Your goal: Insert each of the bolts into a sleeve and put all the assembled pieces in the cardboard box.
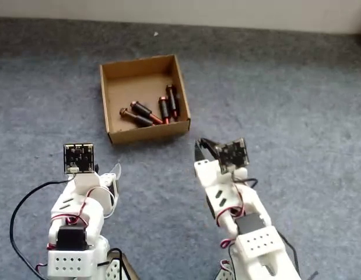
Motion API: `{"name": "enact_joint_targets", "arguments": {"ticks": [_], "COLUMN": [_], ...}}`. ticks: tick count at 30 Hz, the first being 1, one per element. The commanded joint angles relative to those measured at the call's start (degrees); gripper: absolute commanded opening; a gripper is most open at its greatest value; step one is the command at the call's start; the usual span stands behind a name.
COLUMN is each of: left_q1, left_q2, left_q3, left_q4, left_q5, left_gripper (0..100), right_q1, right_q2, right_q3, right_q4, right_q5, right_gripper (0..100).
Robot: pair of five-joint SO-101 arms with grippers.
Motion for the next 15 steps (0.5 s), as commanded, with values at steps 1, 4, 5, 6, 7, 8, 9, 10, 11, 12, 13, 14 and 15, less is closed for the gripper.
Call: {"name": "enact_joint_targets", "arguments": {"ticks": [1, 4, 5, 6, 7, 8, 9, 10, 11, 12, 13, 14, 15], "left_q1": [-0.7, -0.7, -0.7, -0.7, -0.7, -0.7, -0.7, -0.7, -0.7, -0.7, -0.7, -0.7, -0.7], "left_q2": [-0.1, -0.1, -0.1, -0.1, -0.1, -0.1, -0.1, -0.1, -0.1, -0.1, -0.1, -0.1, -0.1], "left_q3": [1.1, 1.1, 1.1, 1.1, 1.1, 1.1, 1.1, 1.1, 1.1, 1.1, 1.1, 1.1, 1.1], "left_q4": [0.1, 0.1, 0.1, 0.1, 0.1, 0.1, 0.1, 0.1, 0.1, 0.1, 0.1, 0.1, 0.2], "left_q5": [-0.4, -0.4, -0.4, -0.4, -0.4, -0.4, -0.4, -0.4, -0.4, -0.4, -0.4, -0.4, -0.3], "left_gripper": [20, 20, 20, 20, 20, 20, 20, 20, 20, 20, 20, 20, 20], "right_q1": [2.8, 4.7, 5.5, 6.2, 6.5, 6.6, 6.6, 6.6, 6.6, 6.6, 6.6, 6.8, 7.0], "right_q2": [-14.9, -24.3, -27.6, -30.8, -33.8, -37.0, -38.3, -37.9, -37.1, -35.9, -35.1, -34.9, -34.8], "right_q3": [6.5, 10.9, 11.6, 12.0, 12.1, 12.0, 12.0, 12.0, 12.0, 12.0, 12.0, 12.0, 12.0], "right_q4": [4.6, 10.5, 14.2, 17.5, 20.5, 24.0, 26.9, 28.6, 30.1, 31.3, 32.7, 34.0, 35.7], "right_q5": [0.4, 0.3, 0.3, 0.3, 0.2, 0.2, 0.2, 0.2, 0.2, 0.2, 0.2, 0.2, 0.2], "right_gripper": [1.5, 1.5, 1.5, 1.5, 1.5, 1.5, 1.5, 1.5, 1.5, 1.5, 1.5, 1.5, 1.5]}}
